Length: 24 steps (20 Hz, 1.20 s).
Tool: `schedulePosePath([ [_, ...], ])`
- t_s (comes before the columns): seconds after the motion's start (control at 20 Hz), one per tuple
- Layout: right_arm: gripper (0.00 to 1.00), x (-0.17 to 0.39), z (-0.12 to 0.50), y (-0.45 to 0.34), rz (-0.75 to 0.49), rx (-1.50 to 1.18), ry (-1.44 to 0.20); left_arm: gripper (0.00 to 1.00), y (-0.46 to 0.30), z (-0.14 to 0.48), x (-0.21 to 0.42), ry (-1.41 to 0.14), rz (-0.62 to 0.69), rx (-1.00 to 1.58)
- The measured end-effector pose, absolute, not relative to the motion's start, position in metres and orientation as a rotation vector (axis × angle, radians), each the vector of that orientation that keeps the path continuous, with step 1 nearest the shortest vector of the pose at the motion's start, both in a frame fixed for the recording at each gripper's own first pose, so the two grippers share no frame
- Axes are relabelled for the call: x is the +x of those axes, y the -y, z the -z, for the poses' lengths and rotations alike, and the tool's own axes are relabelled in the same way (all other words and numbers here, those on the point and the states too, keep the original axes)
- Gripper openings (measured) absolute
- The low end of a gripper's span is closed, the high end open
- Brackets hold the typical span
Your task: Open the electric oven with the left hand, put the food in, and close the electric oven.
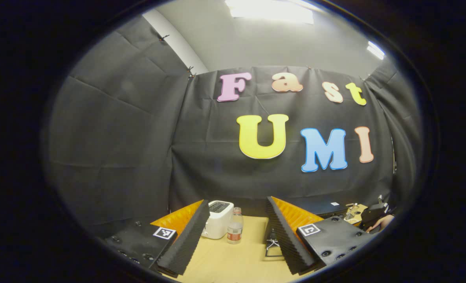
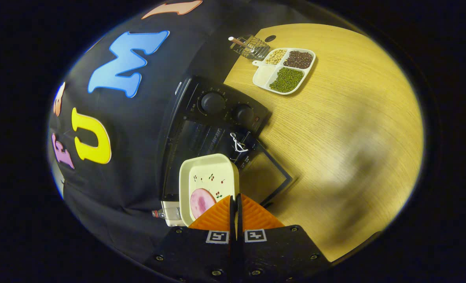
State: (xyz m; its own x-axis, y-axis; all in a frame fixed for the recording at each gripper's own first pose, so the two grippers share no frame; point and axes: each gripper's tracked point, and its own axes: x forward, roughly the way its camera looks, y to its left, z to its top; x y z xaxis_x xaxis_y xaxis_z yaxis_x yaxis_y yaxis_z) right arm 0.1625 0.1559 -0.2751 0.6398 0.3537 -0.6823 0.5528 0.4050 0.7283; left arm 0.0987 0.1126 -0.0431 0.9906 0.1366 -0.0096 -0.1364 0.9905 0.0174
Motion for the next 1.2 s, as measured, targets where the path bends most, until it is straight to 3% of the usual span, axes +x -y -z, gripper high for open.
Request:
schedulePosePath([
  [0.65, 0.01, 0.245, 0.310, -0.181, 0.381, 1.379, -0.776, 1.00, -0.167, 0.079, 0.119, -0.113, -0.186, 0.029],
  [1.2, 0.05, 0.280, 0.318, -0.193, 0.453, 1.453, -0.667, 1.00, -0.175, 0.089, 0.127, -0.142, -0.173, 0.069],
])
